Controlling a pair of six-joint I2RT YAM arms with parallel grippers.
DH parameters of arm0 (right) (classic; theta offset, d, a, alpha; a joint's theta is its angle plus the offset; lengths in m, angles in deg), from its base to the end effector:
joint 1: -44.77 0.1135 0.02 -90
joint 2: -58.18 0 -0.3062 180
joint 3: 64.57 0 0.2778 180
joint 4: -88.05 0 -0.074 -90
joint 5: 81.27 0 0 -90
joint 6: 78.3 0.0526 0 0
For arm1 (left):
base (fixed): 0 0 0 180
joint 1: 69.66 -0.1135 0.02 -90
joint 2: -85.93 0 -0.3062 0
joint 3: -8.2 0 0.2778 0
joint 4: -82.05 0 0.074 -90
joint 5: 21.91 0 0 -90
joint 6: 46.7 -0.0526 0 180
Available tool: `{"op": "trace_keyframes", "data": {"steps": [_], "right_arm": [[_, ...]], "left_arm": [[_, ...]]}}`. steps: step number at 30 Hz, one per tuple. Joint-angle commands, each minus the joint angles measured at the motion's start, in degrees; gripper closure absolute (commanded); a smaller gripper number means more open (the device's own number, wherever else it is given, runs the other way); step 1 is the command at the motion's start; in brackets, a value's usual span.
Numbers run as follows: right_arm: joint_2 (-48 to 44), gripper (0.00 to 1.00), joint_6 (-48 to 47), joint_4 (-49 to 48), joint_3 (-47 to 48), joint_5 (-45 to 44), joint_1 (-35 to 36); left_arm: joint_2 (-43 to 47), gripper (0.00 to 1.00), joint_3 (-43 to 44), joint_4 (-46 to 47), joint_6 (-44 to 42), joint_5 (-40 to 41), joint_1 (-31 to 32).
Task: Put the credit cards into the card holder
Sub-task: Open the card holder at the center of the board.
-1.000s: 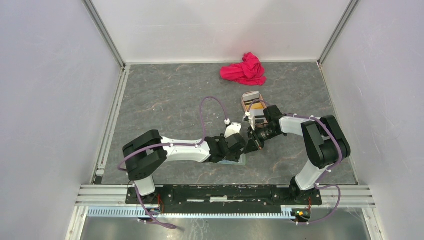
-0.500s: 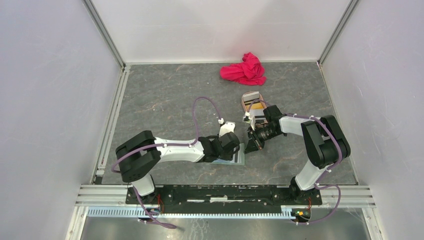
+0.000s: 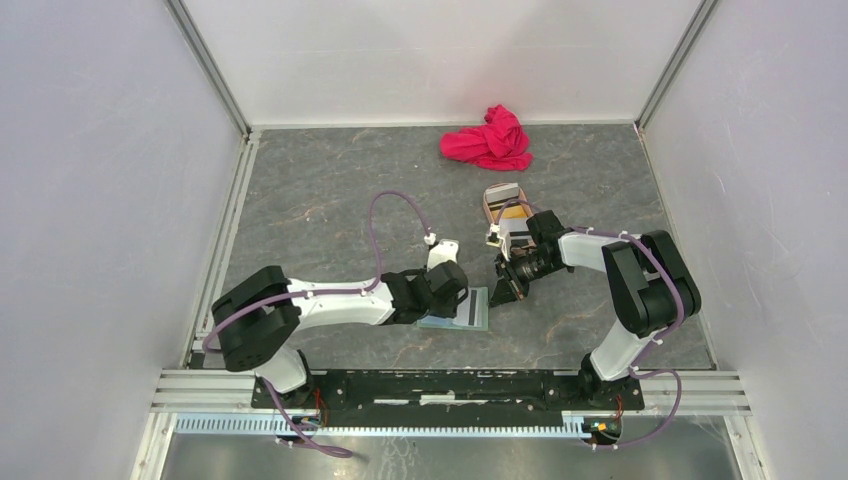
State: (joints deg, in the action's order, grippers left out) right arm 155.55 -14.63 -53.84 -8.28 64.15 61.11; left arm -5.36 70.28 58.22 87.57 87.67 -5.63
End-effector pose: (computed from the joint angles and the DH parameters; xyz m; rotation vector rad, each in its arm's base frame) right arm 0.2643 0.1226 0.1326 -1.0542 2.3479 1.3238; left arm 0.1663 -0.3012 0.1853 0.2828 2.4520 -0.4185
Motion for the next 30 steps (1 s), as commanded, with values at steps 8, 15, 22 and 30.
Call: {"op": "trace_keyframes", "data": {"steps": [8,15,22,30], "right_arm": [[-1.47,0.83,-3.44,1.88,2.04,3.56,-0.01],[-2.90,0.79,-7.21,4.04,2.33,6.90,0.06],[-4.57,0.81,-10.67,5.65,2.67,9.74,1.44],[-2.09,0.90,-6.40,2.46,4.60,10.21,5.75]], "left_arm": [[6.75,0.58,-4.22,-1.45,2.63,2.59,-2.09],[13.39,0.57,-6.09,-4.29,2.78,5.35,-3.14],[21.08,0.52,-9.42,2.87,-4.70,-0.35,-3.50],[21.76,0.49,-16.81,20.90,-2.78,-14.29,-6.44]]}}
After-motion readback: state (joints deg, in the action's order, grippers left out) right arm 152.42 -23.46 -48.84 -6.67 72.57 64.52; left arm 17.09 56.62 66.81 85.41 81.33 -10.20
